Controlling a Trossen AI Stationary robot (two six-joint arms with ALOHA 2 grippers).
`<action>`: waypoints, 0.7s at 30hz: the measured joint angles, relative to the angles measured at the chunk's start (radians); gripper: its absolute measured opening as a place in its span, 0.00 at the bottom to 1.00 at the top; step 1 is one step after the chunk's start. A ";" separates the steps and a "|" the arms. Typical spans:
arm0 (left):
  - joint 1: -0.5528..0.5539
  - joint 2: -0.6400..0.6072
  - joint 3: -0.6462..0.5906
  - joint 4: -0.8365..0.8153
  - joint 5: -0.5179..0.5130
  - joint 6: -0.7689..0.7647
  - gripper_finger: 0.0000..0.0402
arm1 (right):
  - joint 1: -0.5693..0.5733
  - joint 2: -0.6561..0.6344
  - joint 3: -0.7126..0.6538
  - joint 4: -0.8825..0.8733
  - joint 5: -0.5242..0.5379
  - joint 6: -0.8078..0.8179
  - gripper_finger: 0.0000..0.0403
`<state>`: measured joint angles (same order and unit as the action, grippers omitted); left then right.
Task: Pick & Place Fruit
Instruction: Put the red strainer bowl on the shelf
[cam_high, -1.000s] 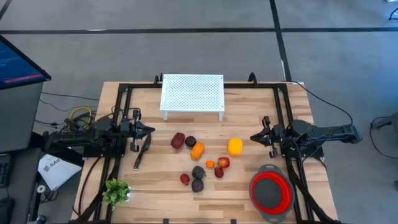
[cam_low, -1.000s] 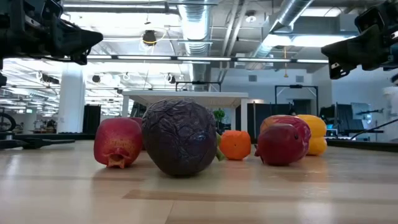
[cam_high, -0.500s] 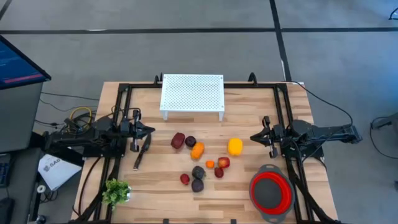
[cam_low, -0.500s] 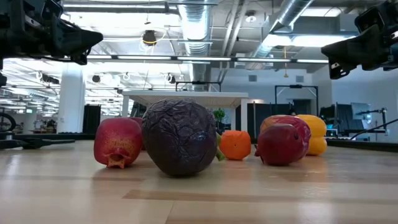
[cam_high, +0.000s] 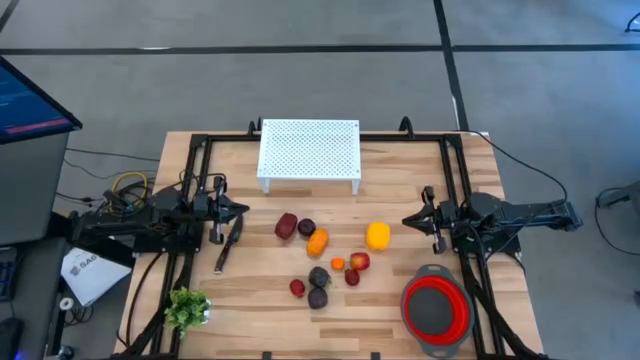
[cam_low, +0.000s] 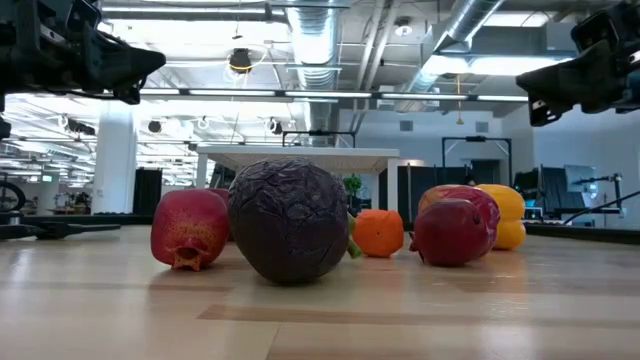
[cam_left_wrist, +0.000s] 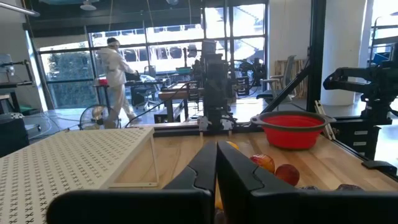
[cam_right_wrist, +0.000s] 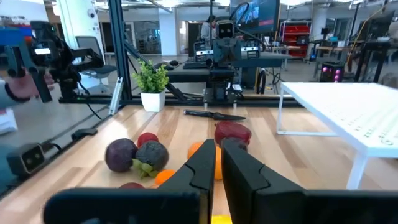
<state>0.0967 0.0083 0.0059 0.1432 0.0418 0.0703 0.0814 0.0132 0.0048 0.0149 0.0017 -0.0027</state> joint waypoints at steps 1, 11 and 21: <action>0.000 0.000 0.000 0.000 0.000 0.000 0.01 | 0.000 0.000 0.000 0.004 0.000 -0.022 0.05; 0.000 0.000 0.000 0.030 0.000 0.000 0.01 | 0.003 0.000 0.000 0.271 0.000 0.184 0.05; 0.000 0.000 0.000 0.069 0.000 0.000 0.01 | 0.004 0.013 0.050 0.319 0.072 0.248 0.05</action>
<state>0.0967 0.0086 0.0063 0.2123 0.0418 0.0700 0.0851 0.0260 0.0548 0.3338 0.0742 0.2452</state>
